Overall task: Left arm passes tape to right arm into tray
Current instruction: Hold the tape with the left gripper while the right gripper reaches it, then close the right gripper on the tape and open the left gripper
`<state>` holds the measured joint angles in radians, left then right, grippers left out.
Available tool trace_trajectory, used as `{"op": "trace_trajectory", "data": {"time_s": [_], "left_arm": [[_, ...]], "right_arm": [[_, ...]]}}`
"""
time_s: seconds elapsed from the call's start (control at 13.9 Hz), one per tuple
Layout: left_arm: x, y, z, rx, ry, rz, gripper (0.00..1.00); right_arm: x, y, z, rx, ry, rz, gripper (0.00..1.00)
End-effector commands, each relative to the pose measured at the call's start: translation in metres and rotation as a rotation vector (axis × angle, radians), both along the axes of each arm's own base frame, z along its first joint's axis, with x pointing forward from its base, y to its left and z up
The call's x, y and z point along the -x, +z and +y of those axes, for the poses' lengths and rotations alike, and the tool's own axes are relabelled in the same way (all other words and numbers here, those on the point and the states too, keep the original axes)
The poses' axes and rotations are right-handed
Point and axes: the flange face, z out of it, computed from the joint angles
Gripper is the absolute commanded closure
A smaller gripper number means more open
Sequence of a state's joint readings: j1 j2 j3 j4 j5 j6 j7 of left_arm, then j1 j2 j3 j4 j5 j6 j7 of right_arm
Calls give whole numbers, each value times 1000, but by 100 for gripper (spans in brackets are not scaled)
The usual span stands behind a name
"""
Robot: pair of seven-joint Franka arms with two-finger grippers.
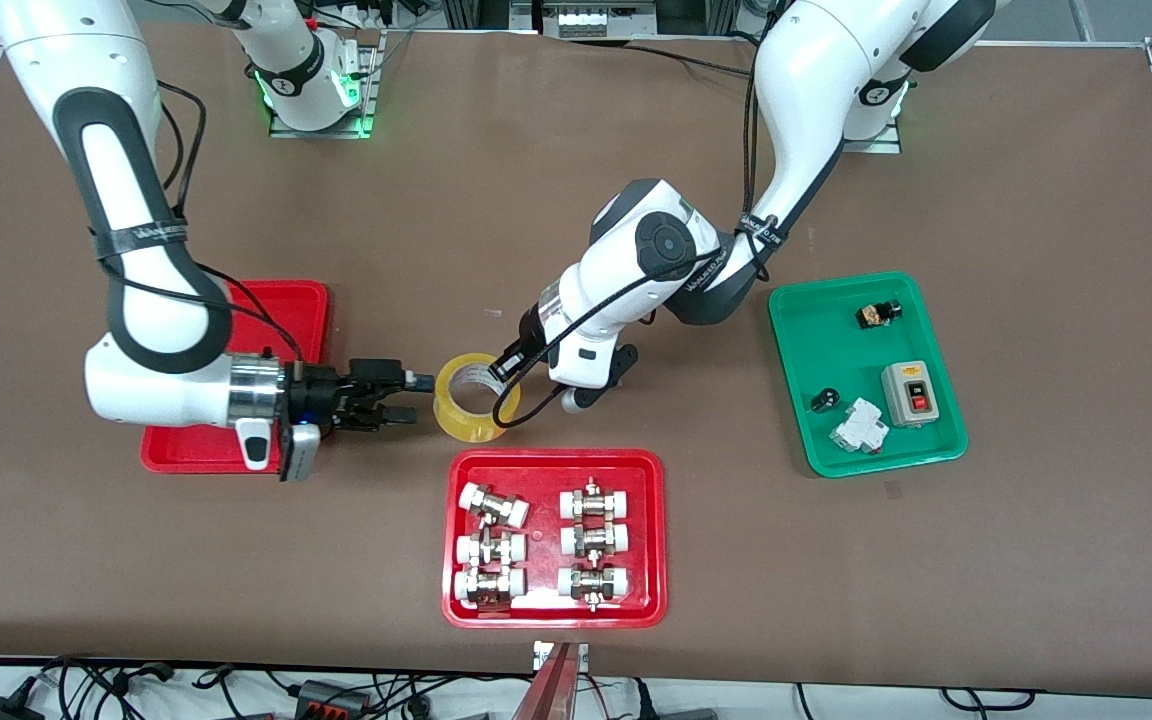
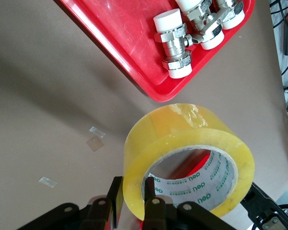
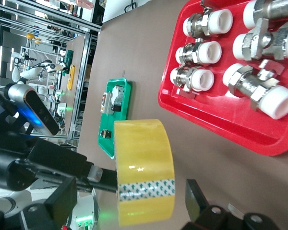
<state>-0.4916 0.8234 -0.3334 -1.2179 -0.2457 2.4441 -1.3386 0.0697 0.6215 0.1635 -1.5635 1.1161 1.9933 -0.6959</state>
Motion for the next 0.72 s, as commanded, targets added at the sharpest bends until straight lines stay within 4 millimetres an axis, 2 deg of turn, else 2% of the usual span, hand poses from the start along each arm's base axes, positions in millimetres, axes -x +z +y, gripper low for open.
{"op": "trace_trajectory", "data": {"time_s": [0.0, 0.5, 0.65], "left_arm": [[-5, 10, -6, 40, 18, -1, 77], [-8, 10, -4, 44, 20, -2, 77], [-13, 17, -3, 56, 24, -17, 77]], "right_arm": [[1, -1, 2, -14, -10, -20, 0], [-1, -20, -1, -5, -10, -34, 0], [-1, -25, 2, 5, -19, -36, 0]]}}
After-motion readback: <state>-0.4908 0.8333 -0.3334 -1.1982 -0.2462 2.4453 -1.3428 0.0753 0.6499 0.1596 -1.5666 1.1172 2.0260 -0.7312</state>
